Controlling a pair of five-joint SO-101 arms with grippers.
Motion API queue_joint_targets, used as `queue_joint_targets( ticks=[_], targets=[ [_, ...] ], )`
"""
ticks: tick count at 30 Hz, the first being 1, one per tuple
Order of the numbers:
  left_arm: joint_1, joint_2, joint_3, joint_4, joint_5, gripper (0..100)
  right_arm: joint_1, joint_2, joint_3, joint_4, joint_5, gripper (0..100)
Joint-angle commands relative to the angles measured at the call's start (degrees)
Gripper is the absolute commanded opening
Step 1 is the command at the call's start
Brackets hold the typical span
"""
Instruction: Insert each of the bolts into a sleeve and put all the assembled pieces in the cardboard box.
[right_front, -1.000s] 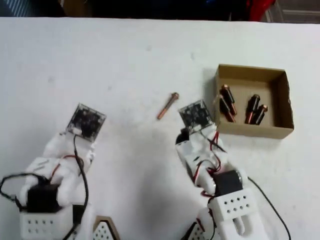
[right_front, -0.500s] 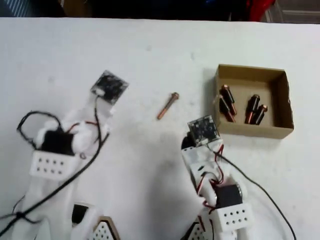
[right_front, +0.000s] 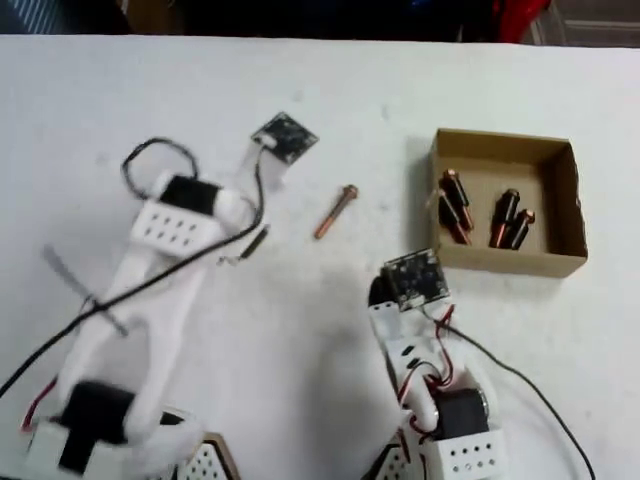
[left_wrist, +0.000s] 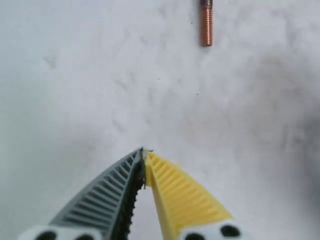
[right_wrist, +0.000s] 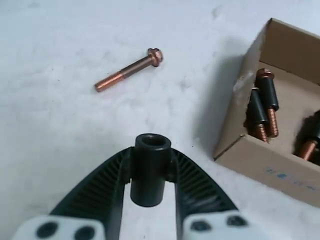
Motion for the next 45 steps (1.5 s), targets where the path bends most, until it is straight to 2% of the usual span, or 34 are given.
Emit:
queue_joint_targets(
  ticks=[1,11,16,22,37,42,45],
  targets=[
    [1.3,6.9,-7.7,0.1,0.7,3,4.3,-0.7,0.4,-2.0,0.3,1.7],
    [4.3,24.4,-25.2,0.2,0.7,3,9.9,-0.7,3.2,-5.3,0.4,1.7],
    [6.0,31.9,-34.4,0.2,0.7,12,9.8,-0.7,4.0,-5.6,0.4,1.7],
    [6.9,41.9,-45.5,0.6,0.7,13,9.9,-0.7,4.0,-5.2,0.4,1.7],
    [10.3,66.7,-87.0,15.0,0.7,13,9.6,-0.7,4.4,-5.1,0.4,1.7],
    [10.3,72.2,-95.9,18.5,0.9,13,9.6,-0.7,4.5,-5.1,0.4,1.7],
    [10.2,74.6,-98.8,18.9,4.2,13,9.6,-0.7,4.6,-5.1,0.4,1.7]
  ],
)
